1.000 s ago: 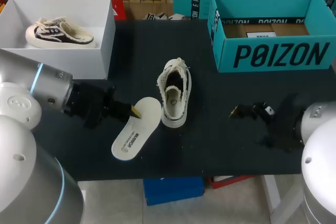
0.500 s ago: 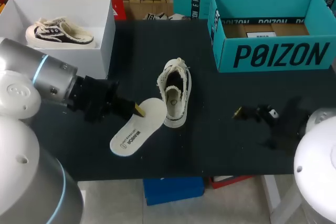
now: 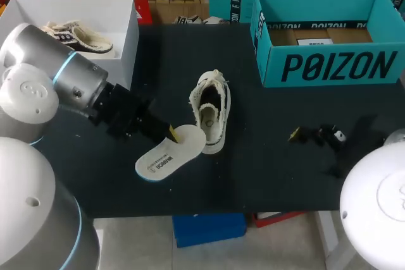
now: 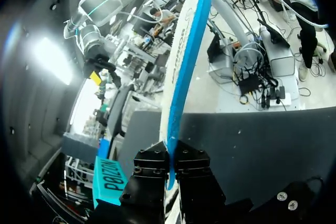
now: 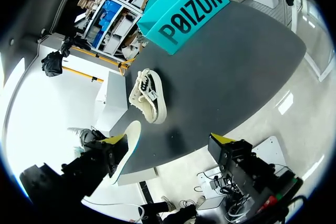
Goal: Take the shoe out of the shoebox, open the shoe tongue, remove and reinsert the insole, then place the shoe into the shoebox
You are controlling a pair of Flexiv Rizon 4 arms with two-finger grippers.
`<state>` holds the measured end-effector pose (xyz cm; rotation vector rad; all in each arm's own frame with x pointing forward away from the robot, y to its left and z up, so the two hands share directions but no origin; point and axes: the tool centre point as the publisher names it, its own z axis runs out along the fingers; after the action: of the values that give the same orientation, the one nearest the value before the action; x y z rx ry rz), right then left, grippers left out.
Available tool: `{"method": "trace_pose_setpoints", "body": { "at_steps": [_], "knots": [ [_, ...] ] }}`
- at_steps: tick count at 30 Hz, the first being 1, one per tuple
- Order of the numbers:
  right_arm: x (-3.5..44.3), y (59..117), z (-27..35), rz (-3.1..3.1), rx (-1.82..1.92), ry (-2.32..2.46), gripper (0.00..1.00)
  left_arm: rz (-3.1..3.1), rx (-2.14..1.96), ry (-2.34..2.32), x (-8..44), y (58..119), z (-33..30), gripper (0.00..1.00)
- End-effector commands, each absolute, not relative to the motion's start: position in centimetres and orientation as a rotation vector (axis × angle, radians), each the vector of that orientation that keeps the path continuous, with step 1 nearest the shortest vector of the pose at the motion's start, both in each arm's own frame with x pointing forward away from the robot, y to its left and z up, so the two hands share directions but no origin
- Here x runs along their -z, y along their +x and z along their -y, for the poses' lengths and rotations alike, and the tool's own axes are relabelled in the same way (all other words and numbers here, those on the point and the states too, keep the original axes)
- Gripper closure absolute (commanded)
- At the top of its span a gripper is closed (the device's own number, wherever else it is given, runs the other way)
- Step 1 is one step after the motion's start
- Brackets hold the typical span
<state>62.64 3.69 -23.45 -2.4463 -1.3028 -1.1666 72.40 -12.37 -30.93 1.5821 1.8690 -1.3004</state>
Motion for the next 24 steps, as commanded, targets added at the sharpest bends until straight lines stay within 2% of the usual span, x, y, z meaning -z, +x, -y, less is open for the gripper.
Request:
{"method": "trace_pose_setpoints", "body": {
  "at_steps": [1, 24],
  "knots": [
    [22.8, 61.8, -2.7, 1.309, 1.089, -2.38, 0.0, -1.888, 1.3, 1.619, 31.7, 73.2, 13.5, 1.0],
    [22.8, 61.8, -2.7, 1.309, 1.089, -2.38, 0.0, -1.933, 1.172, 1.722, 35.1, 76.7, 15.9, 1.0]
  ]
}}
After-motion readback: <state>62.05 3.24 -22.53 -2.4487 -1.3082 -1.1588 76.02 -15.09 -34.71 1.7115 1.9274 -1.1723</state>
